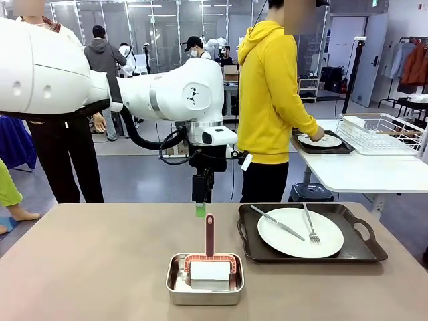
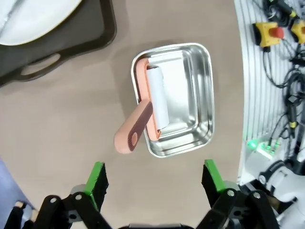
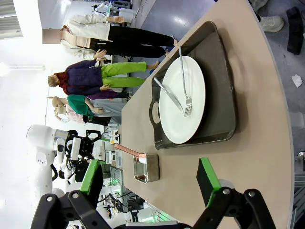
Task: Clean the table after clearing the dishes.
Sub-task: When the left (or right) Handle tray is removed, use the left hand (or right hand) to clean the left (or right) side of the table with the Lint Roller.
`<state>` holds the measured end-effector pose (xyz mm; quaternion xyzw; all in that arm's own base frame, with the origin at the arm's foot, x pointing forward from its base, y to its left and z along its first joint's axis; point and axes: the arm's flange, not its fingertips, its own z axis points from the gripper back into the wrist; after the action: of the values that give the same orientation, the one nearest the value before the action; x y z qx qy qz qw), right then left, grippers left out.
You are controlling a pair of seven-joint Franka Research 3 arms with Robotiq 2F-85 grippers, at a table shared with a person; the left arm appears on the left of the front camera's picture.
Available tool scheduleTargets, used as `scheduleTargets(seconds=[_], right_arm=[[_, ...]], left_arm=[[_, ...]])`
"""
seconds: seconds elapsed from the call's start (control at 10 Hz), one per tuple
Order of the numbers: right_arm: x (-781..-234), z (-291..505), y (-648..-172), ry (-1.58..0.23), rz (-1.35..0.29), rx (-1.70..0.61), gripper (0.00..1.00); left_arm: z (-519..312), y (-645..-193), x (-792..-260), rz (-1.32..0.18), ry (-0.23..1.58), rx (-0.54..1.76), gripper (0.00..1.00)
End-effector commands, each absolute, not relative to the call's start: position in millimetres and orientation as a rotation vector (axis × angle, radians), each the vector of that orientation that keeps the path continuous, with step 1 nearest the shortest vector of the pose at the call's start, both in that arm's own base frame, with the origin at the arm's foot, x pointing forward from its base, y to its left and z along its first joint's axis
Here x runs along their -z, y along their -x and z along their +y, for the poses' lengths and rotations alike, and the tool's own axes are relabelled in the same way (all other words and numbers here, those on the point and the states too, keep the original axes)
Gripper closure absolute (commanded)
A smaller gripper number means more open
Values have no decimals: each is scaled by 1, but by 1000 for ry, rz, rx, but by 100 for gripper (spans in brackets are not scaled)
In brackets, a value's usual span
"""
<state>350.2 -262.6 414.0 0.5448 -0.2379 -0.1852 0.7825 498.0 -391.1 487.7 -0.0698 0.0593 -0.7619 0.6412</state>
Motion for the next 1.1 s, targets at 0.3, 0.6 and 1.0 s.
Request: scheduleTargets(seconds=[0.3, 0.6, 1.0], right_arm=[[-416, -262, -349, -1181, -521, 395, 0], [-416, -262, -349, -1181, -521, 395, 0], [-416, -262, -349, -1181, -521, 395, 0]], left_arm=[[-406, -518, -454, 255, 206, 1633, 0], [-410, -516, -433, 302, 206, 1597, 0], [-408, -514, -410, 341, 223, 1580, 34]])
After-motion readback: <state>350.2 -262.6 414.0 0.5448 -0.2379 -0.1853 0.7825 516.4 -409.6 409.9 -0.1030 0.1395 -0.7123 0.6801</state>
